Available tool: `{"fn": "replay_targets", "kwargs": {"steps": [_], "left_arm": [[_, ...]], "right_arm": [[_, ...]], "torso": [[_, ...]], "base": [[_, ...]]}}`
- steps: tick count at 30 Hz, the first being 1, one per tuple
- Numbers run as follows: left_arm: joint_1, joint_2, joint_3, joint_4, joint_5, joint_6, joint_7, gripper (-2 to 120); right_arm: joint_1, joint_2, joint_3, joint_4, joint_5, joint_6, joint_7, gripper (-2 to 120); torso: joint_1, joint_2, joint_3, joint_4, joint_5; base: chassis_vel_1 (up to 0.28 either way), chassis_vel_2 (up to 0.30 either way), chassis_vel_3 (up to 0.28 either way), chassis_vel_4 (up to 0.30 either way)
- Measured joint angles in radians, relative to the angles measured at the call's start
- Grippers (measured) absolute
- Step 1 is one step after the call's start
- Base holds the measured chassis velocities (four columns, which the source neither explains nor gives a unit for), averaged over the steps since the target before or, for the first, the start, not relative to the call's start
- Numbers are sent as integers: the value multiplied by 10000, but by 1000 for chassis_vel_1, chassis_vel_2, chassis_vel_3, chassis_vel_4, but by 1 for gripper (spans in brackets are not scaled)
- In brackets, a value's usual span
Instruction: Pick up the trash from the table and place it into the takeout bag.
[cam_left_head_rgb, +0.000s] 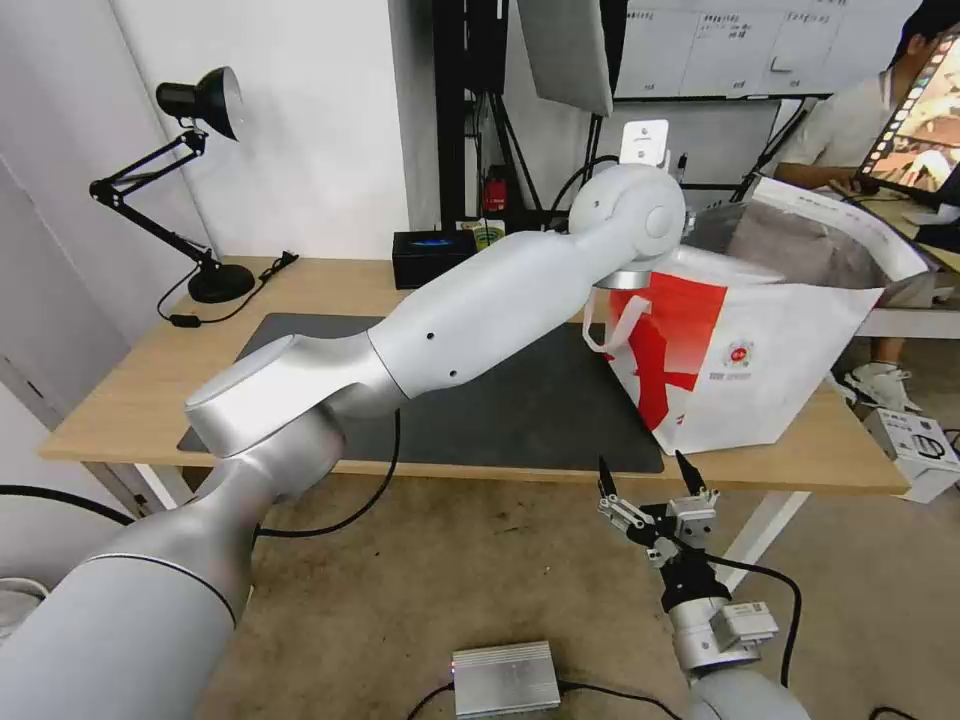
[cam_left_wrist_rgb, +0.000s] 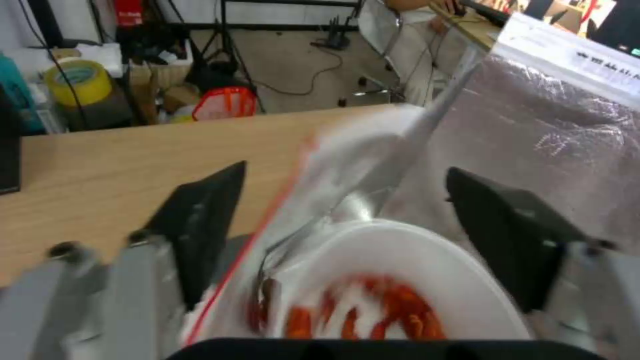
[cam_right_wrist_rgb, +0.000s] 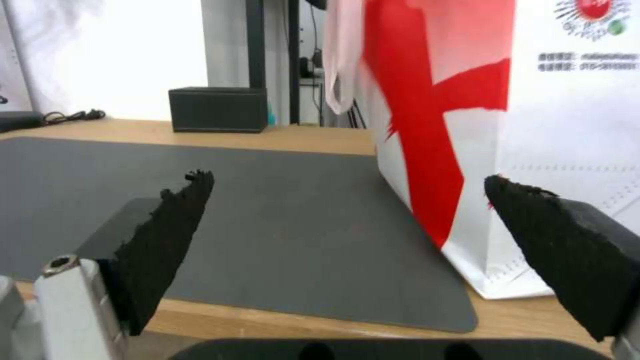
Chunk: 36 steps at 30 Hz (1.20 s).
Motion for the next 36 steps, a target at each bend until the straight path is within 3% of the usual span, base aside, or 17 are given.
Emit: {"fn": "replay_targets", "kwargs": {"steps": [5,18,22,25,26,29,30,32,36], "left_arm": [[36,2,4,-8,4,-5,1,99],[569,52,-413,-246,576,-36,94,100],[976,139,-789,-488,1207,40,542,100],[1243,615,-828,-831,2191,-98,1702,100],[1243,615,-828,-831,2191,-98,1702,100],[1529,1249,-808,-1334,2966,-548,2791,100],[1529,1249,-808,-1334,2966,-548,2791,100],[1788,1766,-766,-1666,3581,-932,3498,100],[2165,2382,-835,-2071,3953,-1458,4153,100]], "right_arm": [[0,0,0,0,0,0,0,100],[0,0,0,0,0,0,0,100],[0,0,0,0,0,0,0,100],[0,0,0,0,0,0,0,100],[0,0,0,0,0,0,0,100],[0,0,0,0,0,0,0,100],[0,0,0,0,0,0,0,100],[0,0,0,0,0,0,0,100],[0,0,0,0,0,0,1,100]], "torso": [[0,0,0,0,0],[0,1,0,0,0],[0,0,0,-3,-1],[0,0,0,-1,-1],[0,0,0,-1,-1],[0,0,0,0,-2],[0,0,0,0,-2],[0,0,0,0,-3],[0,0,0,1,-4]], "base": [[0,0,0,0],[0,0,0,0],[0,0,0,0],[0,0,0,0],[0,0,0,0],[0,0,0,0],[0,0,0,0],[0,0,0,0],[0,0,0,0]]}}
